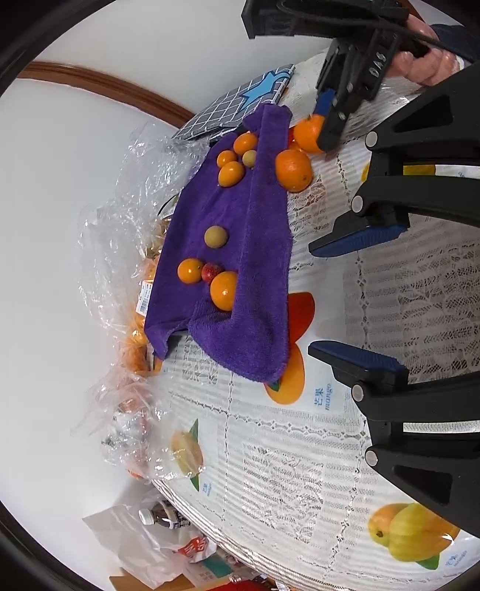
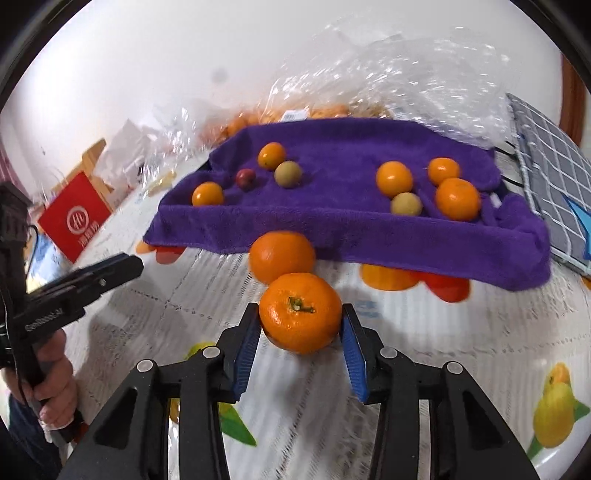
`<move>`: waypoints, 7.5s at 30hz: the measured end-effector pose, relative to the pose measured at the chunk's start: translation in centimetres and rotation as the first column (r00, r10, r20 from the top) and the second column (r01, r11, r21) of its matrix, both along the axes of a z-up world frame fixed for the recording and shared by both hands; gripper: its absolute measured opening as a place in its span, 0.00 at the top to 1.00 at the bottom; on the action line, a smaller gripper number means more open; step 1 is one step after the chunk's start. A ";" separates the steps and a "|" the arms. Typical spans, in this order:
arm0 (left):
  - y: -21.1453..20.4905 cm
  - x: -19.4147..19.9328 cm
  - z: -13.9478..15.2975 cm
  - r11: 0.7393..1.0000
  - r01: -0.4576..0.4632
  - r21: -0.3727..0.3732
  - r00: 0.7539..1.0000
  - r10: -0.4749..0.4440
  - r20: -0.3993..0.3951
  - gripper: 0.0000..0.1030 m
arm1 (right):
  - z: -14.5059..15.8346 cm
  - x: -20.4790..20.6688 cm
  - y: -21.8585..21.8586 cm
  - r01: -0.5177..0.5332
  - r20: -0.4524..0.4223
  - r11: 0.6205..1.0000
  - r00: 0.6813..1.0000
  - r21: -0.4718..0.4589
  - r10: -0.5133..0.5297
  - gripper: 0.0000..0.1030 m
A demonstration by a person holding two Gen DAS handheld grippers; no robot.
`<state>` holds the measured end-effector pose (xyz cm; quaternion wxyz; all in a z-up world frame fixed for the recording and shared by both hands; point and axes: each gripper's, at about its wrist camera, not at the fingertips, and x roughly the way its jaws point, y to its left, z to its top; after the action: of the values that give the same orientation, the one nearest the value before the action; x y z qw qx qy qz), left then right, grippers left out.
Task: Organize fruits
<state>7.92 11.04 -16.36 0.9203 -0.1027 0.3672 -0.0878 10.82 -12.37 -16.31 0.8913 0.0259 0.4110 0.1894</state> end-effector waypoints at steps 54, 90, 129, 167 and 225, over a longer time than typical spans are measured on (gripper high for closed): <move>-10.5 3.6 -0.3 0.969 0.218 -0.116 0.975 -0.221 -0.012 0.62 | 0.3 -3.8 -13.6 0.133 0.082 0.988 0.987 0.075 -0.139 0.58; -4.0 2.3 2.4 0.987 -0.047 -0.155 0.988 0.069 0.139 0.62 | 5.1 0.9 -10.3 0.075 0.160 0.996 0.984 0.046 -0.081 0.58; -1.0 10.8 5.3 0.994 -0.045 -0.098 0.997 0.039 -0.062 0.62 | 4.8 16.1 -9.9 0.054 0.092 0.998 0.994 -0.041 -0.050 0.58; -7.5 14.6 2.0 0.996 0.088 -0.004 0.944 -0.085 -0.319 0.55 | 8.0 12.0 -11.3 0.161 0.061 0.980 0.986 -0.114 -0.155 0.48; -11.1 -7.4 17.4 0.982 -0.072 0.176 0.991 0.050 0.127 0.20 | 16.9 -13.3 -10.9 0.330 0.290 0.940 0.911 -0.083 -0.294 0.01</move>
<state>0.48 -0.10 0.99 0.9488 -0.0246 0.3133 -0.0322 -2.52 -23.29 0.55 0.9580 0.0065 0.2861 0.0191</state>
